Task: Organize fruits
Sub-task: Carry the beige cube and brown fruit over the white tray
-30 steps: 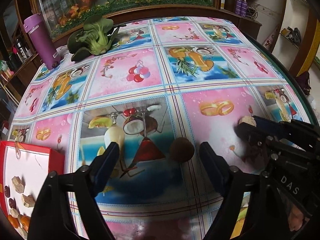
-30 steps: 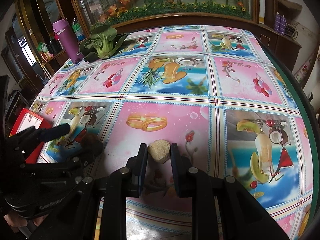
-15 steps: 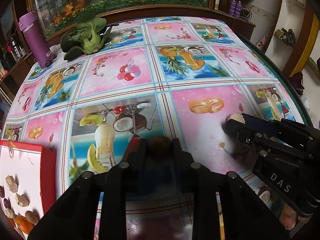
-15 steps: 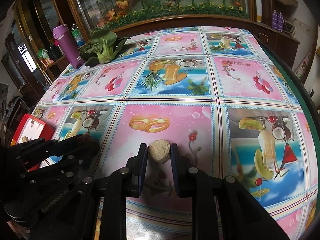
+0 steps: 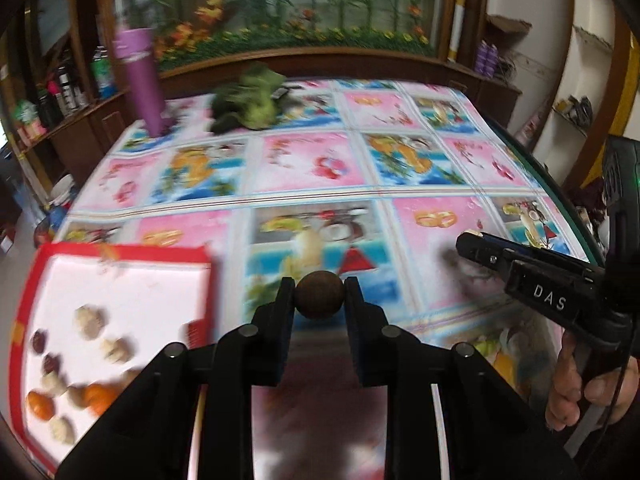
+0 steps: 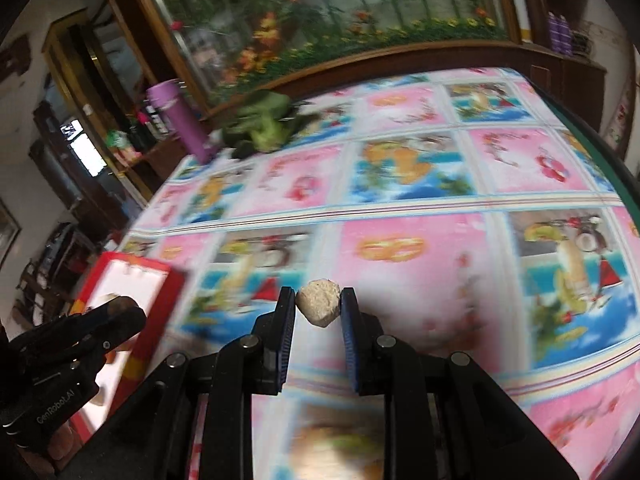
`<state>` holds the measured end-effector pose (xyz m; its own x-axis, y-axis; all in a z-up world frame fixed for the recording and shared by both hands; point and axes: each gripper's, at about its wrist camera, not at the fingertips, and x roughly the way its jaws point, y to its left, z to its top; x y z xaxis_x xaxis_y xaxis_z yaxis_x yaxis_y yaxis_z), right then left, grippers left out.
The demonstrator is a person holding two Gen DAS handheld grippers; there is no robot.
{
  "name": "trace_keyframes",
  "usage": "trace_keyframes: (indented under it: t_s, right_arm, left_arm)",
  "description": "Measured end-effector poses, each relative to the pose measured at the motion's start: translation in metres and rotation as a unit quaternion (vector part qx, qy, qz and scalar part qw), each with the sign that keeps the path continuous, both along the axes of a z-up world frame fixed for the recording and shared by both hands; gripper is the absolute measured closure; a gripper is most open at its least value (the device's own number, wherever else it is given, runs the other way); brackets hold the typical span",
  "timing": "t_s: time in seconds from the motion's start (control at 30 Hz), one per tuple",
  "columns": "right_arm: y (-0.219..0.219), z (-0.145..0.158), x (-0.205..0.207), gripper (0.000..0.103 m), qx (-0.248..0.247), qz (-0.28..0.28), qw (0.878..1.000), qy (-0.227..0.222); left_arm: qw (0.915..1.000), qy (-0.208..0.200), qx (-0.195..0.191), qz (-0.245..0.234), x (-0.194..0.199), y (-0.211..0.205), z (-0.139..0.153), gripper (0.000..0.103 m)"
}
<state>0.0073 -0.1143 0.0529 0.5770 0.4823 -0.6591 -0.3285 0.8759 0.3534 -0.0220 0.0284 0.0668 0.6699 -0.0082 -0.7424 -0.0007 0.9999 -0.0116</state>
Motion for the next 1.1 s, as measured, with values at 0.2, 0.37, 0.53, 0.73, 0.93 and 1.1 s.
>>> trace_keyframes:
  t_s: [0.2, 0.37, 0.53, 0.73, 0.93, 1.1]
  right_arm:
    - [0.074, 0.027, -0.035, 0.082, -0.006, 0.069, 0.997, -0.036]
    - [0.130, 0.043, -0.064, 0.082, -0.020, 0.118, 0.991, -0.065]
    - [0.172, 0.043, -0.084, 0.082, -0.032, 0.151, 0.986, -0.068]
    - [0.199, 0.036, -0.098, 0.082, -0.044, 0.172, 0.982, -0.066]
    - [0.215, 0.026, -0.109, 0.082, -0.058, 0.184, 0.980, -0.057]
    - [0.216, 0.013, -0.108, 0.082, -0.066, 0.175, 0.982, -0.037]
  left_arm:
    - [0.9975, -0.032, 0.006, 0.063, -0.050, 0.056, 0.018, 0.077]
    - [0.9912, -0.062, 0.031, 0.113, -0.081, 0.099, 0.028, 0.076]
    - [0.9852, -0.076, 0.032, 0.150, -0.103, 0.137, 0.028, 0.076]
    - [0.9796, -0.076, 0.023, 0.184, -0.127, 0.176, 0.022, 0.076]
    - [0.9765, -0.069, 0.019, 0.203, -0.138, 0.196, 0.013, 0.076]
    - [0.9761, -0.060, 0.016, 0.208, -0.141, 0.205, 0.004, 0.076]
